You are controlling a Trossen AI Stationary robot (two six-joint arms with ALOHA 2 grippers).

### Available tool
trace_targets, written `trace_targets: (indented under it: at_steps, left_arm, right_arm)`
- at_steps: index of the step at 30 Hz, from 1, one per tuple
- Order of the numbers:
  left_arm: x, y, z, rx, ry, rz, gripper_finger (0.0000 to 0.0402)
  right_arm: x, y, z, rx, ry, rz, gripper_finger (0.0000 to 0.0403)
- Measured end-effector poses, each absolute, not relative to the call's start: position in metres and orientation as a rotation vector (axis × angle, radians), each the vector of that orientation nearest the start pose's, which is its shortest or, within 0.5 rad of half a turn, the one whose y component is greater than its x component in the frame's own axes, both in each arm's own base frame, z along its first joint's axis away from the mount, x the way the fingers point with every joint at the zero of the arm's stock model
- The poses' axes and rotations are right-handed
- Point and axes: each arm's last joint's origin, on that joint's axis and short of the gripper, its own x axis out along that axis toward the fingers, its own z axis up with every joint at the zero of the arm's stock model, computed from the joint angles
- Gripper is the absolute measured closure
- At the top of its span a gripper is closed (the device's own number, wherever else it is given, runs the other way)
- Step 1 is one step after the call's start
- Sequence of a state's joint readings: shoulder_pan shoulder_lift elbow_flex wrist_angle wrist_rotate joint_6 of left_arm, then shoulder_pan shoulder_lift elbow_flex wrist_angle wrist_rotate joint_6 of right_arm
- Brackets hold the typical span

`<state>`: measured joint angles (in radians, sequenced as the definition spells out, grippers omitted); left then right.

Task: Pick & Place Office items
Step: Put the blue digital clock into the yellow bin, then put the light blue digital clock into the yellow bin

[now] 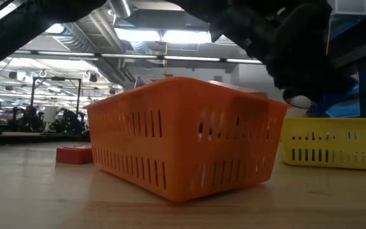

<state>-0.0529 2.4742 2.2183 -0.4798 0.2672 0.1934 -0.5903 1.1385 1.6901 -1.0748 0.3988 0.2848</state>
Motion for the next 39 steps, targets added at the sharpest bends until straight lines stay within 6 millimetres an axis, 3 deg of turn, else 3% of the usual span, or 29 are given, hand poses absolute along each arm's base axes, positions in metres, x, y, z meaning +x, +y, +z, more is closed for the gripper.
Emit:
trace_targets:
  at_steps: [6, 13, 17, 21, 25, 29, 33, 39]
  left_arm:
    - [0.553, -0.042, 0.211, 0.119, 0.615, -0.379, 0.0148]
    - [0.546, -0.044, 0.222, 0.137, 0.665, -0.338, 0.0128]
    - [0.525, -0.026, 0.248, 0.159, 0.775, -0.299, 0.0131]
    - [0.492, -0.002, 0.264, 0.184, 1.019, -0.218, 0.0133]
    - [0.461, 0.024, 0.255, 0.051, 1.352, -0.120, 0.0133]
    - [0.443, 0.040, 0.229, -0.032, 1.564, -0.014, 0.0133]
    - [0.440, 0.033, 0.212, -0.077, 1.614, 0.003, 0.0133]
    - [0.442, 0.019, 0.207, -0.094, 1.603, 0.029, 0.0133]
  right_arm:
    - [0.134, -0.103, 0.475, 0.306, 0.405, -1.025, 0.0119]
    - [0.134, -0.103, 0.476, 0.306, 0.405, -1.021, 0.0119]
    - [0.134, -0.103, 0.476, 0.299, 0.406, -1.010, 0.0119]
    - [0.135, -0.103, 0.475, 0.297, 0.411, -1.008, 0.0119]
    - [0.136, -0.104, 0.476, 0.296, 0.399, -1.007, 0.0119]
    - [0.136, -0.104, 0.477, 0.298, 0.395, -1.000, 0.0119]
    - [0.136, -0.103, 0.477, 0.303, 0.397, -0.983, 0.0119]
    - [0.137, -0.103, 0.476, 0.295, 0.406, -0.959, 0.0119]
